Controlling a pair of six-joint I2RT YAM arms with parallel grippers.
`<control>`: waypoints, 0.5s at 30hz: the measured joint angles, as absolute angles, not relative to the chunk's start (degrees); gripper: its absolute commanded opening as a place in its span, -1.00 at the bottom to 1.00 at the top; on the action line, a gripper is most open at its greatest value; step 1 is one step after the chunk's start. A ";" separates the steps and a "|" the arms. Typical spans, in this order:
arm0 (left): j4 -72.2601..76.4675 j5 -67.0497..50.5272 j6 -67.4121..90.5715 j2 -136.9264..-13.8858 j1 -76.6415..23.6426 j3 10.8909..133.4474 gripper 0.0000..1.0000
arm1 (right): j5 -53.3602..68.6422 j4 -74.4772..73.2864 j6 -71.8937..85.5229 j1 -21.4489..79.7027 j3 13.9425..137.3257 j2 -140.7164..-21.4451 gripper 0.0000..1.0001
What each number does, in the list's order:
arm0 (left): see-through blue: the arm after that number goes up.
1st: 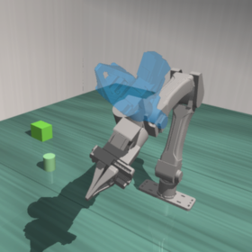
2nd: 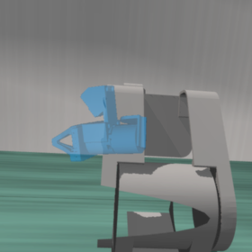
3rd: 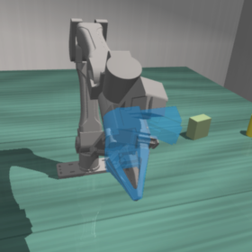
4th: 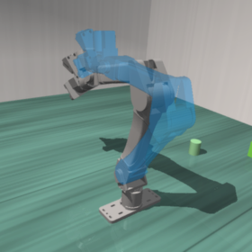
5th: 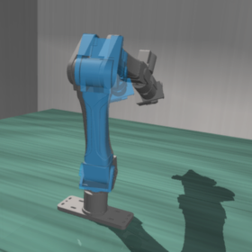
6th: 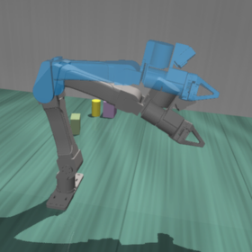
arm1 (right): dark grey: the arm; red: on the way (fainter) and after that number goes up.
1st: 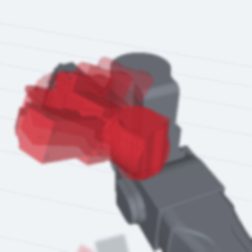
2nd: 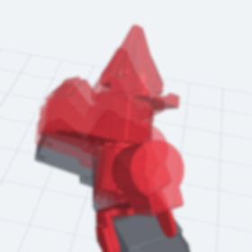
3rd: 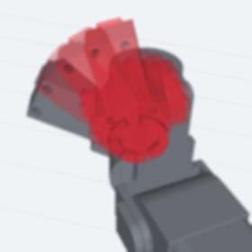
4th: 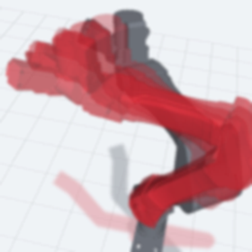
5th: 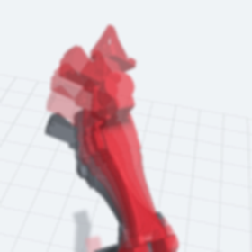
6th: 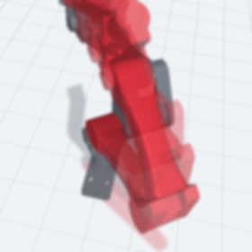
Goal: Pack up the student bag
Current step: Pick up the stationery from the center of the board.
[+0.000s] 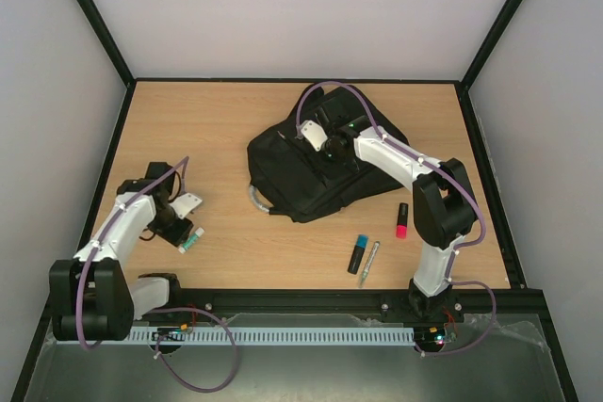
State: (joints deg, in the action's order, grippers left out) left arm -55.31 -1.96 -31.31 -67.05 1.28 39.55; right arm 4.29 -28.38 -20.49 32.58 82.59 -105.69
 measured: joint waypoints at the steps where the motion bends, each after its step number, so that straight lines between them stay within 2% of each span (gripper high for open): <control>1: -54.72 -1.85 -31.18 -67.05 0.97 39.29 -0.16 | 4.29 -28.38 -20.49 32.58 82.59 -105.69 -0.96; 15: -50.92 -1.83 -29.54 -74.41 -7.88 38.70 -0.23 | 4.29 -28.38 -20.53 32.58 82.59 -105.69 -0.96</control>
State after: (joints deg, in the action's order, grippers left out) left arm -50.92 -1.83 -29.54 -74.41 -7.88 38.70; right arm 4.29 -28.38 -20.53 32.58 82.59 -105.69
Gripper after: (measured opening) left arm 0.404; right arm 0.025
